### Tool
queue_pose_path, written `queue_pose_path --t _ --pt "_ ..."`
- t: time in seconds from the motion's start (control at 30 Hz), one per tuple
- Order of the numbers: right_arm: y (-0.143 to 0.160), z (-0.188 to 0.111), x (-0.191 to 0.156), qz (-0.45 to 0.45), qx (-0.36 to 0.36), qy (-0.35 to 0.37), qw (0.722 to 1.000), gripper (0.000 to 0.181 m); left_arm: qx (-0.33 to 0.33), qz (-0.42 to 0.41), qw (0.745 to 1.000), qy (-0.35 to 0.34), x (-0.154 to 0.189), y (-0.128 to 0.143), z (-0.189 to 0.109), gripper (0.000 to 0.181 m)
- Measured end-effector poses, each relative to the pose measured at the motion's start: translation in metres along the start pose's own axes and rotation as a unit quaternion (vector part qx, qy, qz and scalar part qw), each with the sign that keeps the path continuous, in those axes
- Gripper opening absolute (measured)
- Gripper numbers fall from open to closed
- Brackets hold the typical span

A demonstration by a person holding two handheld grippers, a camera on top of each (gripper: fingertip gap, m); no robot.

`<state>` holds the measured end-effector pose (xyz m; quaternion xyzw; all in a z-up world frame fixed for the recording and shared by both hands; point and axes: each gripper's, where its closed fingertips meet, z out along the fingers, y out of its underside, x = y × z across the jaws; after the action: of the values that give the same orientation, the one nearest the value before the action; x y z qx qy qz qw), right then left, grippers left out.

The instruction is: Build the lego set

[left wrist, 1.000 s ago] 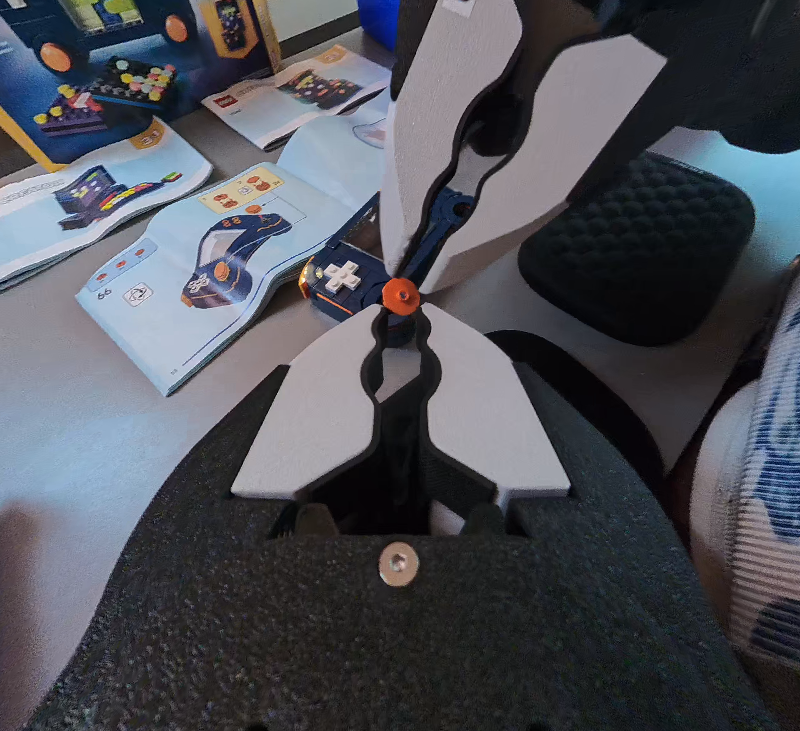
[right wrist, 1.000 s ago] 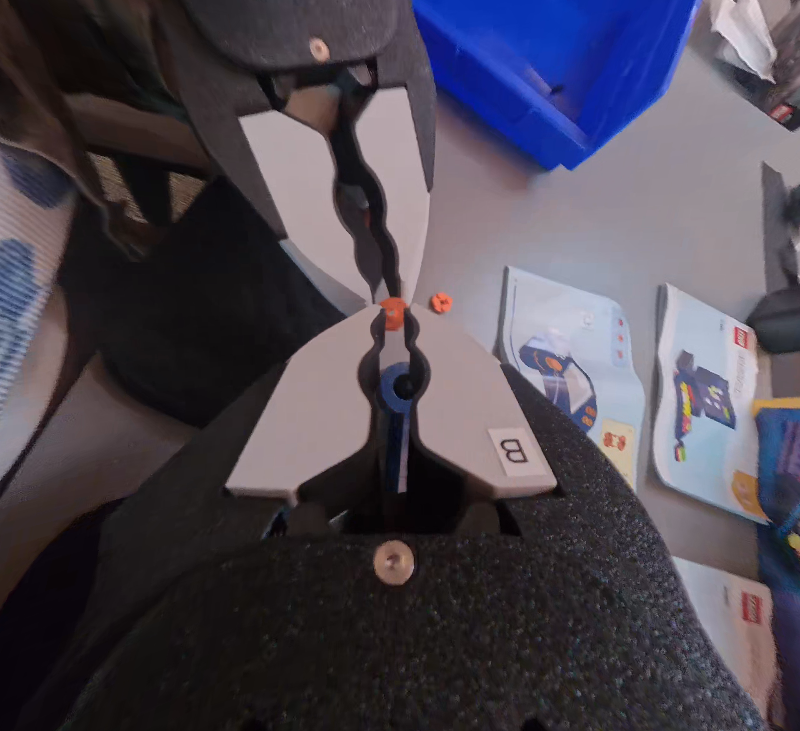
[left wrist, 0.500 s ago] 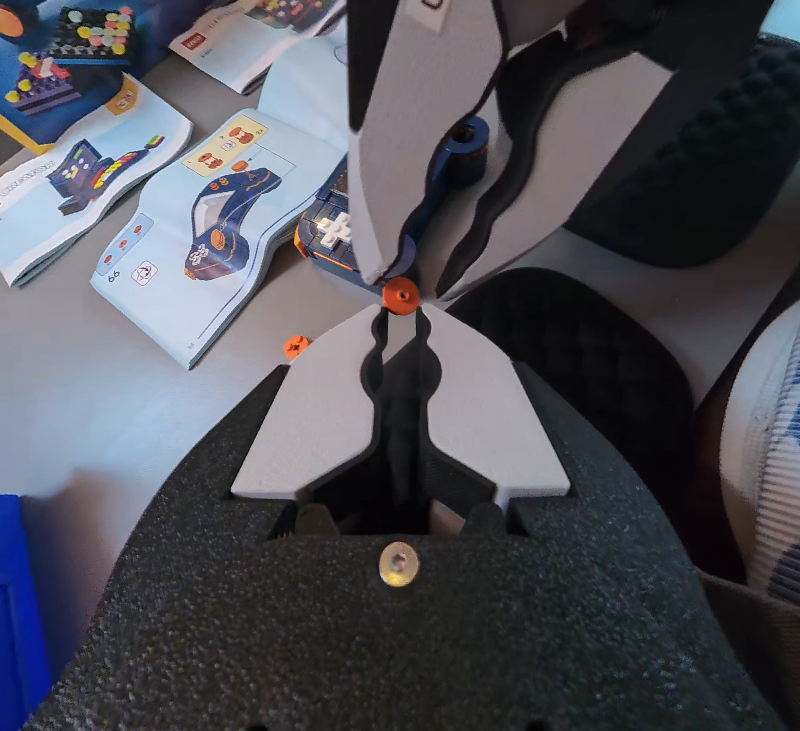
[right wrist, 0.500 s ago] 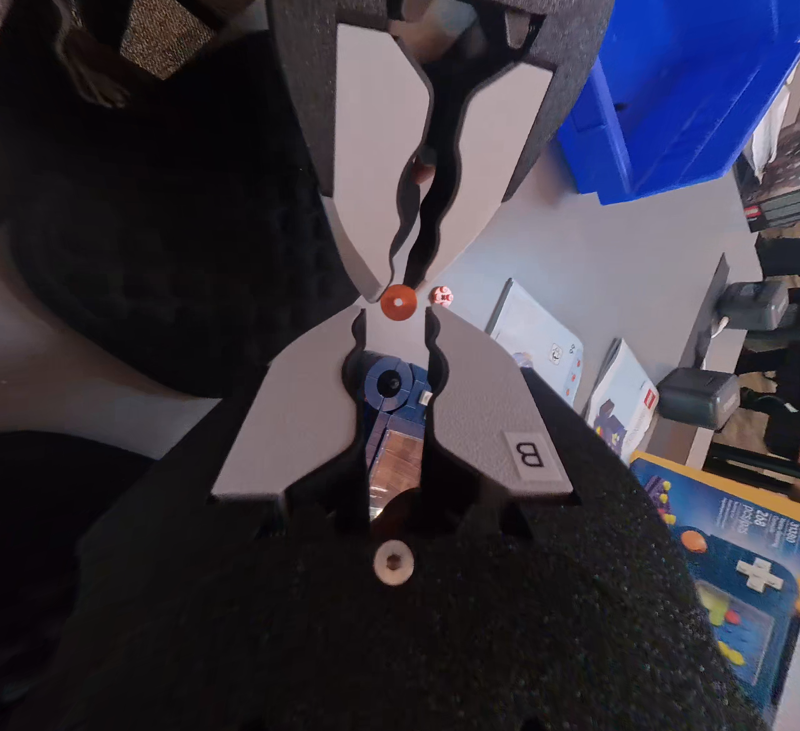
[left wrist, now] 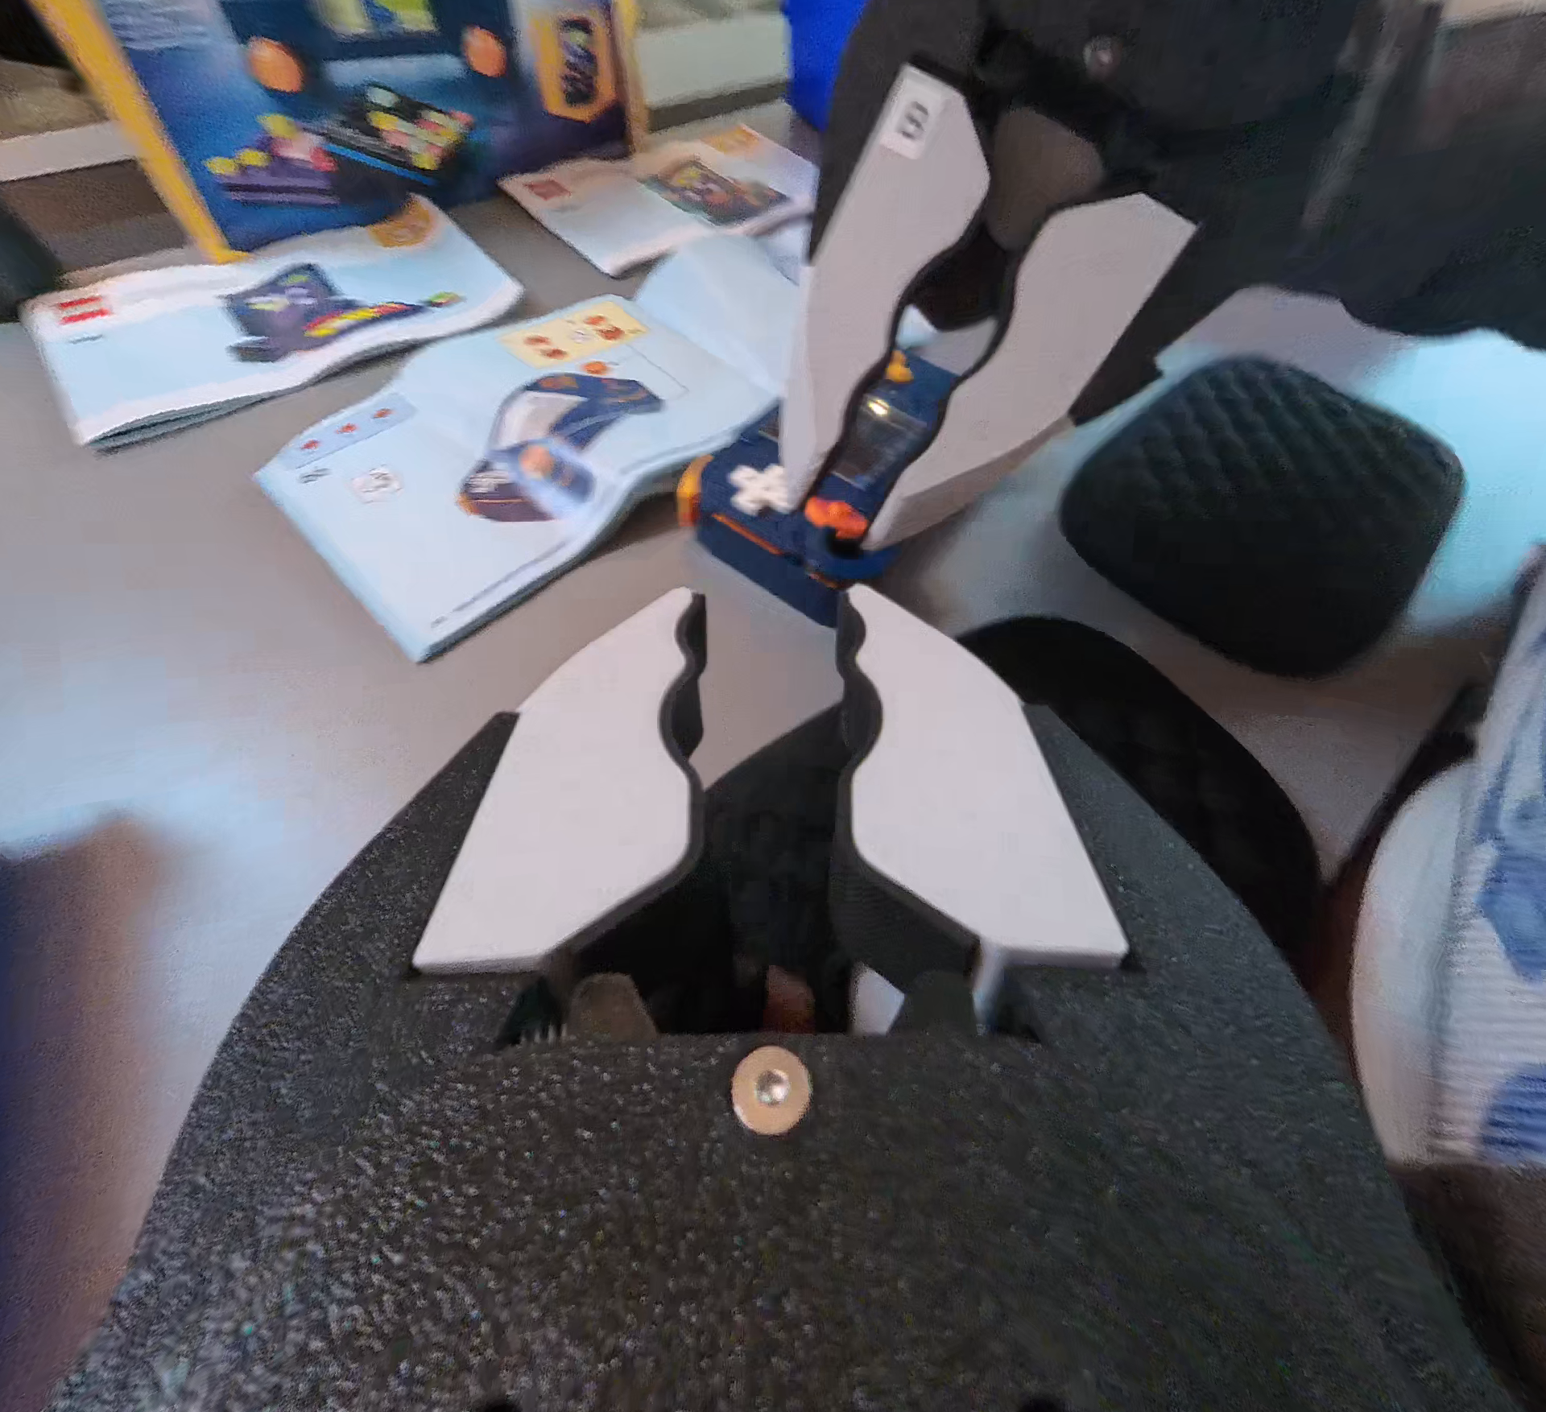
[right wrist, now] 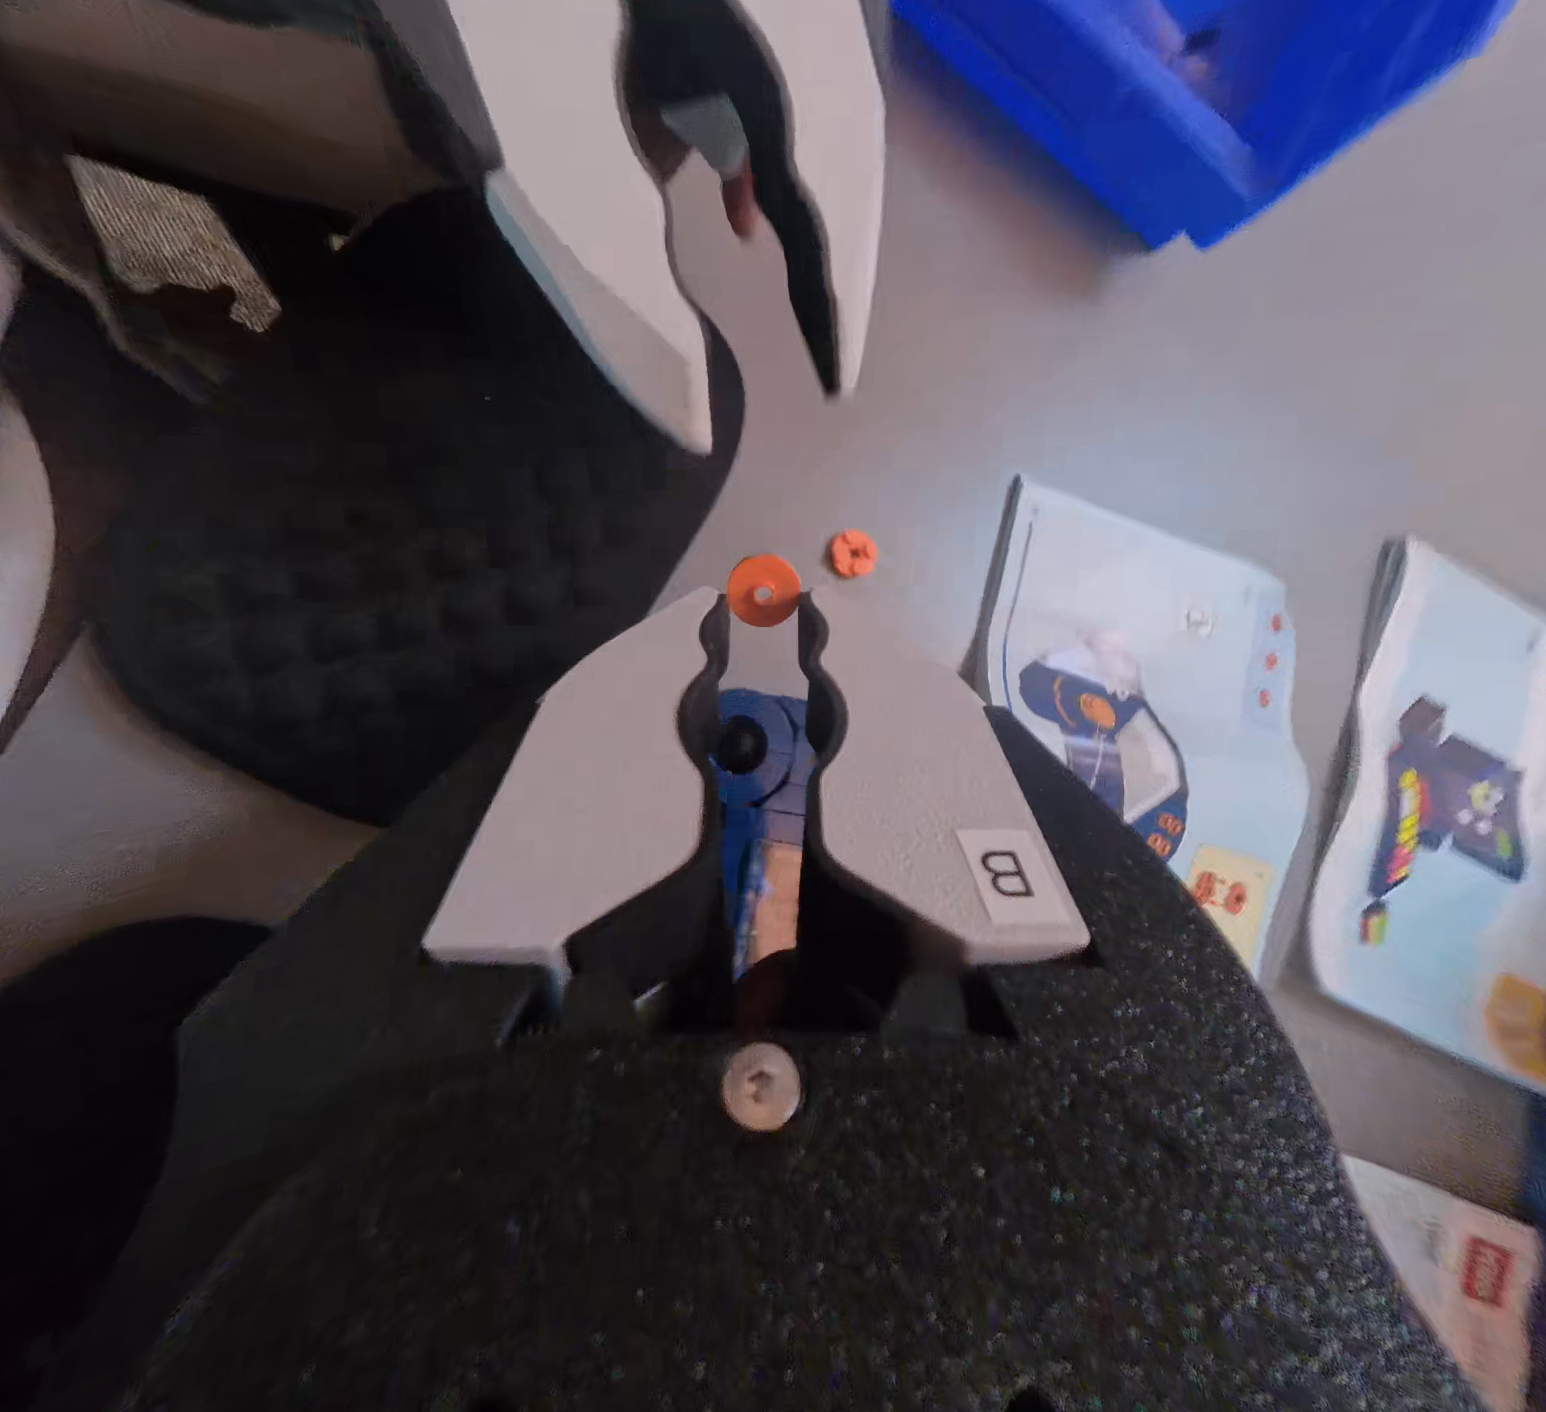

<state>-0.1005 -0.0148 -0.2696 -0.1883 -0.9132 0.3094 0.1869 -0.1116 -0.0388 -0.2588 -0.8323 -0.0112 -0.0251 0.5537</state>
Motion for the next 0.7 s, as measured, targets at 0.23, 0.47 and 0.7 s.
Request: queue_pose_path --t 0.23,0.47,0.7 --pt "0.011 0.026 0.031 0.006 -0.065 -0.048 0.997 0.015 0.058 -0.067 0.996 -0.018 -0.028 0.008 -0.011 0.033" --pt "0.019 0.058 0.03 -0.057 -0.117 -0.117 0.985 0.015 0.026 -0.069 0.997 -0.003 -0.019 0.024 -0.006 0.034" --pt "0.025 0.069 0.031 -0.05 -0.14 -0.13 0.98 0.015 0.024 -0.083 0.996 -0.001 -0.021 0.026 -0.006 0.034"
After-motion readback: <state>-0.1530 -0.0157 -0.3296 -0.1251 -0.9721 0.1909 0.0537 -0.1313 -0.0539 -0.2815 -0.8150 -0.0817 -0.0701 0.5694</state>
